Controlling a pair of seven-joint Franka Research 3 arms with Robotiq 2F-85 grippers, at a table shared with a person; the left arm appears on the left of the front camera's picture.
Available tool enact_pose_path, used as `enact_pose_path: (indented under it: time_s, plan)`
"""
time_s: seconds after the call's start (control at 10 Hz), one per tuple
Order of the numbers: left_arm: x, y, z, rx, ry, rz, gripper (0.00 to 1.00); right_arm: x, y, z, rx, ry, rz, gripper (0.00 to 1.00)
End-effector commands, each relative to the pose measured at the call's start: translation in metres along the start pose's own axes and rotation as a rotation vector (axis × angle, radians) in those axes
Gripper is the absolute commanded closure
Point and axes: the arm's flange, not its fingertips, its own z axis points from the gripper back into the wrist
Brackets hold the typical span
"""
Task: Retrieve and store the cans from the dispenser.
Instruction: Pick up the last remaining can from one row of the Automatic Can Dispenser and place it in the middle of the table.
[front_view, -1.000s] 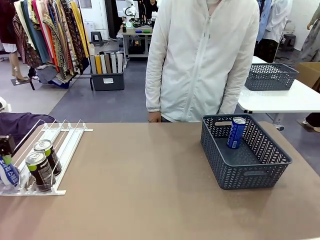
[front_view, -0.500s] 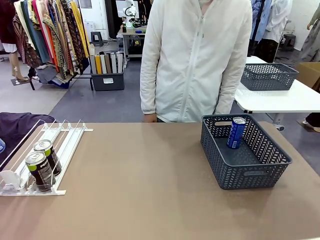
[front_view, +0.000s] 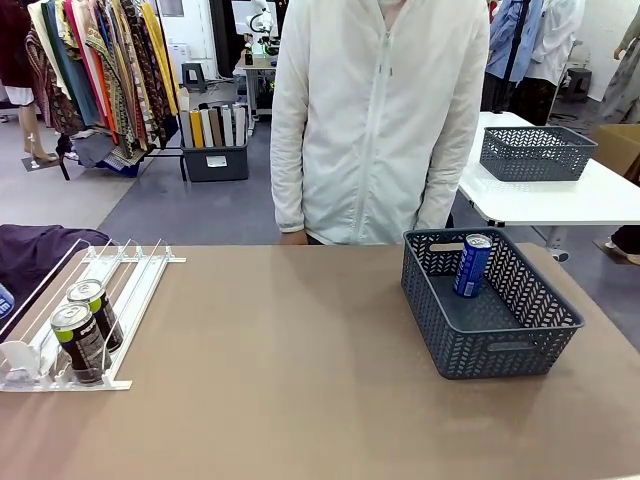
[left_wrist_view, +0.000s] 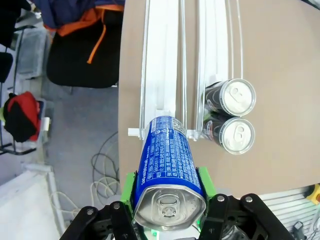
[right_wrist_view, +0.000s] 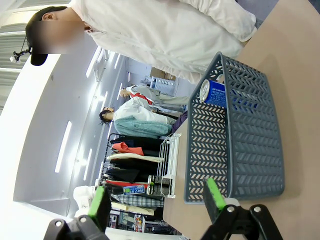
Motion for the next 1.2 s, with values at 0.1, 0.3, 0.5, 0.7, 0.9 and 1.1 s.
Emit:
enact_pose_path:
  time_s: [0.1, 0.3, 0.5, 0.7, 0.9, 1.1]
  plan:
    - [0.001, -0.001, 0.006, 0.01, -0.019, -0.006, 1.0, -0.001, 0.004, 0.001, 0.001, 0.007, -0.007, 0.0]
    - [0.001, -0.007, 0.003, 0.003, -0.041, 0.025, 1.0, -0.001, 0.004, 0.001, 0.001, 0.007, -0.007, 0.0]
    - [0.019, -0.052, 0.029, -0.073, -0.116, -0.022, 1.0, -0.001, 0.004, 0.001, 0.001, 0.007, -0.007, 0.0]
    - [0.039, -0.119, 0.047, -0.061, -0.212, -0.082, 1.0, -0.001, 0.004, 0.001, 0.001, 0.007, -0.007, 0.0]
    - [0.047, -0.192, 0.035, -0.137, -0.179, -0.263, 1.0, -0.001, 0.004, 0.001, 0.001, 0.007, -0.007, 0.0]
    - [0.041, -0.277, 0.0, -0.172, -0.115, -0.451, 1.0, -0.001, 0.004, 0.001, 0.001, 0.007, -0.007, 0.0]
